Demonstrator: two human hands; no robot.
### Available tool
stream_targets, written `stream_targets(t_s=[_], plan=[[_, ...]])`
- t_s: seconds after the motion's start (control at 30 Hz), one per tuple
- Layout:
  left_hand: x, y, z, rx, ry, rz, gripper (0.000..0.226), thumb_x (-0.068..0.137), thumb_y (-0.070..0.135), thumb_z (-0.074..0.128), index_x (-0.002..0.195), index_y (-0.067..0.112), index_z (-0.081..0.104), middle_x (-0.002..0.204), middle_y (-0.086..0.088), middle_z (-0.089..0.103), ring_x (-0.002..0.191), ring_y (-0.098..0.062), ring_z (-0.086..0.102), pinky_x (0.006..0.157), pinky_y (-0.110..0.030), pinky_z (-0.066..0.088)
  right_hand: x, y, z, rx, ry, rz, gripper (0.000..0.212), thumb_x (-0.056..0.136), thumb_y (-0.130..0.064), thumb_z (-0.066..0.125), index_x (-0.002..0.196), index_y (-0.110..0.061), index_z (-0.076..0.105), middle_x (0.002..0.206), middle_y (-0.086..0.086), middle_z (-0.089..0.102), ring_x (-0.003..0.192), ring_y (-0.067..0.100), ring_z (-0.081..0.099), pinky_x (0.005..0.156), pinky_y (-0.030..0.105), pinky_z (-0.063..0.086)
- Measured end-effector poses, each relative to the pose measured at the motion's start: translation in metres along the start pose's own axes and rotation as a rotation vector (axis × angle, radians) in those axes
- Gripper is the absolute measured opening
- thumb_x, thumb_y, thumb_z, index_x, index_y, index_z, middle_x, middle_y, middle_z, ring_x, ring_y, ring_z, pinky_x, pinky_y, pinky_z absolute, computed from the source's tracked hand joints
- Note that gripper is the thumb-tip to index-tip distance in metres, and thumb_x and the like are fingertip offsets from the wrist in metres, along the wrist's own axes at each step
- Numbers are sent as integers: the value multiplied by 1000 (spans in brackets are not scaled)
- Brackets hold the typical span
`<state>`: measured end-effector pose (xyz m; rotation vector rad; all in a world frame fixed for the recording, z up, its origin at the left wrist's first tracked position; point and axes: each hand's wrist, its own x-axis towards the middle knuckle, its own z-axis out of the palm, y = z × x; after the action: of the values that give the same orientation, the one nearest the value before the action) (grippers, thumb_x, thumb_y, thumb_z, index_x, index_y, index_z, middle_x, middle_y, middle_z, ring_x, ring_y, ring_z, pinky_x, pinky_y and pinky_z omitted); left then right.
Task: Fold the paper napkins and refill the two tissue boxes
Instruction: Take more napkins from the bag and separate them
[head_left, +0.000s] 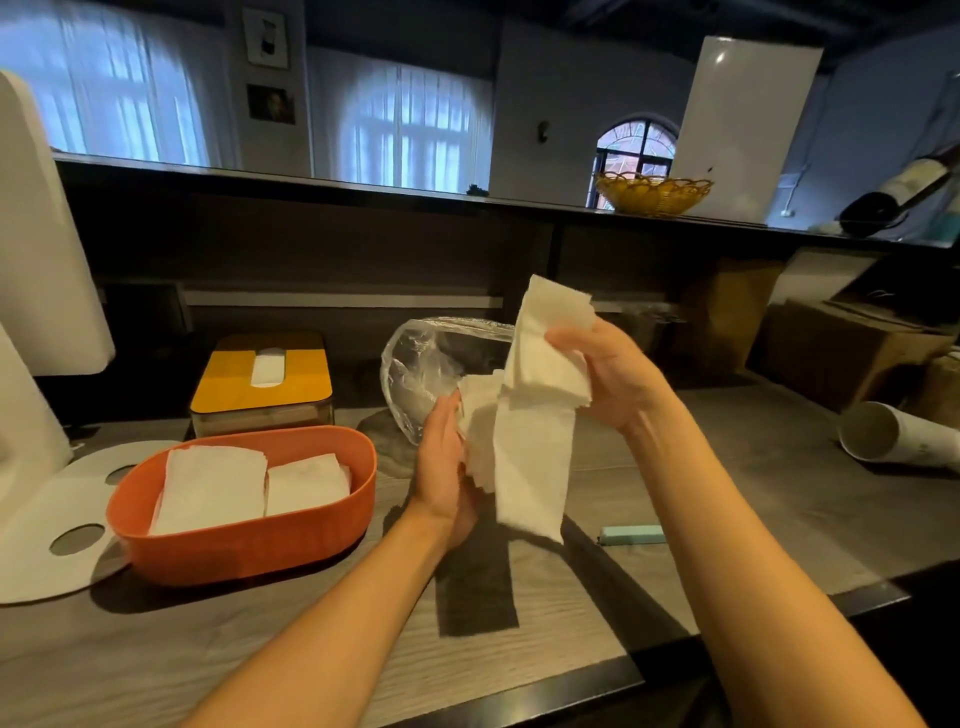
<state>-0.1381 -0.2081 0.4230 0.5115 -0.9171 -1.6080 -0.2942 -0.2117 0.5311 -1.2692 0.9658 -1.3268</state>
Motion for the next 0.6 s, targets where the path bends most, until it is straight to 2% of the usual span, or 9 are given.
stream_targets(t_s=[0.07,0.13,0.17,0.23,0.3,0.4,0.47,0.6], plan=[[-1,1,1,29,-43,-10,63,96,61,29,143,24,51,134,-8,65,124,-28,61,100,-43,51,10,20,1,-69,102,28,41,88,-10,68,126,-16,55,115,10,62,103,26,66,76,40,59],[-4,3,2,106,-88,-35,58,94,58,42,142,26,51,133,-9,66,125,-30,61,102,-48,50,14,37,0,-92,178,45,31,88,-8,68,114,-20,58,114,9,63,102,26,65,76,38,59],[-3,2,2,146,-106,-47,56,93,50,54,144,27,48,133,-10,65,124,-32,61,104,-52,49,16,43,-1,-84,205,47,27,88,-6,68,109,-21,59,112,9,64,100,26,66,75,37,58],[-2,-2,-1,213,-143,-58,71,84,23,69,148,31,40,134,-12,62,122,-34,61,102,-57,50,18,52,-5,-59,236,49,25,88,-7,67,107,-21,59,109,8,65,100,28,66,74,38,58],[-2,-4,0,249,-185,-65,78,79,4,65,145,33,39,133,-12,62,120,-32,63,96,-54,54,19,57,-8,-24,275,45,27,89,-8,67,112,-19,59,110,9,65,100,28,67,76,41,59],[-1,-4,2,263,-178,-57,68,88,-11,58,129,41,47,126,-5,65,116,-29,65,88,-46,59,21,63,-13,65,368,30,35,91,-8,65,124,-14,56,113,11,64,103,29,66,84,47,58],[-1,-2,3,232,-158,-68,68,92,-15,50,125,44,47,128,-2,62,117,-30,65,88,-47,59,21,64,-18,146,441,11,36,93,-8,64,127,-14,55,114,9,64,103,28,65,88,50,57],[-1,-1,2,238,-116,-94,73,93,-13,50,136,45,39,138,-1,54,119,-31,62,93,-52,57,21,65,-28,243,482,-1,38,94,-11,63,130,-16,52,115,7,62,102,26,65,80,45,58]])
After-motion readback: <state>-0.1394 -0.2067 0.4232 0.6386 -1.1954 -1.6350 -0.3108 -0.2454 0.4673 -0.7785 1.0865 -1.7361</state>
